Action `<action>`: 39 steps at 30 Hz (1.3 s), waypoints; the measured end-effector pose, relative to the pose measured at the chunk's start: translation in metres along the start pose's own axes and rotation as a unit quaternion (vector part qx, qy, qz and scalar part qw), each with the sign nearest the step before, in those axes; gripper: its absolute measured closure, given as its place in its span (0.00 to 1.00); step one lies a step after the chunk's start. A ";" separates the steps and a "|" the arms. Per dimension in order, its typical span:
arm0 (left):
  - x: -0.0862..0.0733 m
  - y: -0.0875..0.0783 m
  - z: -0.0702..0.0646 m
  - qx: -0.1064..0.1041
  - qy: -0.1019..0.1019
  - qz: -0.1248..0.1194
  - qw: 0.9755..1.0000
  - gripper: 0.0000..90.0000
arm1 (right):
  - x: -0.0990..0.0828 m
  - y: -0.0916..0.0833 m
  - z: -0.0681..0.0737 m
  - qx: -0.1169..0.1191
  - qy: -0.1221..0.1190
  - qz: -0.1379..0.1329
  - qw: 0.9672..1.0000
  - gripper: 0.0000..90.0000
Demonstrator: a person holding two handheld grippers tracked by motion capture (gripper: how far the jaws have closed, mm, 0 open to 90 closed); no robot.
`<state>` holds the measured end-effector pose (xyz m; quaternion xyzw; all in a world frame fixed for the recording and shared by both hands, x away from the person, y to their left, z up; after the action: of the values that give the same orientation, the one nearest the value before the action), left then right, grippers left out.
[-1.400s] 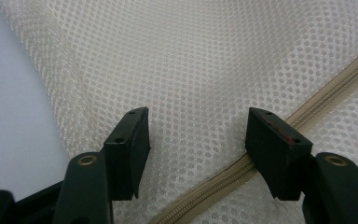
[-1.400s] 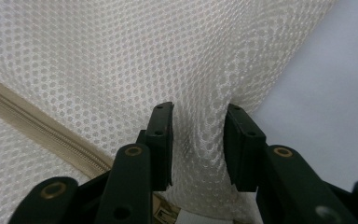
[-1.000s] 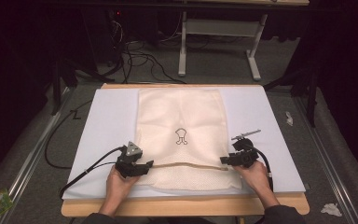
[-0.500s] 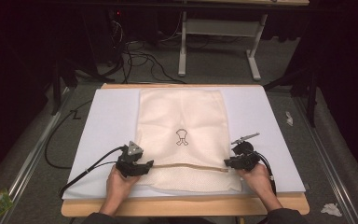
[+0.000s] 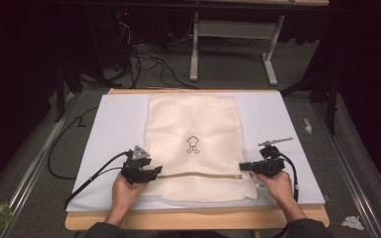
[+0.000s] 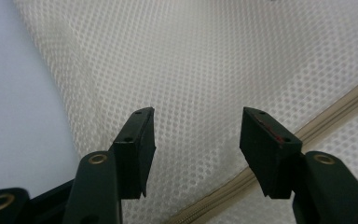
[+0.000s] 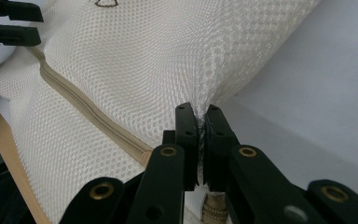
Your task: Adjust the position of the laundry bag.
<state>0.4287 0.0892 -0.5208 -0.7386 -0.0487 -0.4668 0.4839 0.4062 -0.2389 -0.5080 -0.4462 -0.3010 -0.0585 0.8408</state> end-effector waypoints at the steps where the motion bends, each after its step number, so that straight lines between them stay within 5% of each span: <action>1: 0.004 -0.002 -0.003 -0.005 0.006 -0.002 1.000 0.51 | 0.001 0.000 0.000 0.001 -0.001 -0.002 1.000 0.98; 11: 0.033 -0.005 -0.045 -0.057 0.038 -0.017 0.997 0.50 | 0.021 0.005 0.016 0.011 -0.008 -0.027 1.000 0.98; 14: 0.043 -0.003 -0.067 -0.079 0.056 -0.019 0.995 0.53 | 0.027 0.005 0.020 0.008 -0.012 -0.031 0.999 0.98; 19: 0.050 0.003 -0.082 -0.101 0.064 -0.016 0.993 0.54 | 0.034 0.007 0.026 0.004 -0.020 -0.034 0.999 0.98; 39: 0.052 0.013 -0.100 -0.129 0.058 -0.012 0.990 0.53 | 0.048 0.040 0.057 0.018 -0.039 -0.030 0.999 0.98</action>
<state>0.4006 -0.0139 -0.4818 -0.7659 0.0311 -0.5171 0.3808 0.4340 -0.1622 -0.4864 -0.4233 -0.3476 -0.0605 0.8344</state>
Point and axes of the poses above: each handheld gripper's, and its own axes: y roughly forward along the jaws, x roughly out of its top, z roughly to its left, the point moved 9 cm from there along y, roughly forward along the jaws, and after that the axes turned 1 degree about -z, right-handed, at the moved point
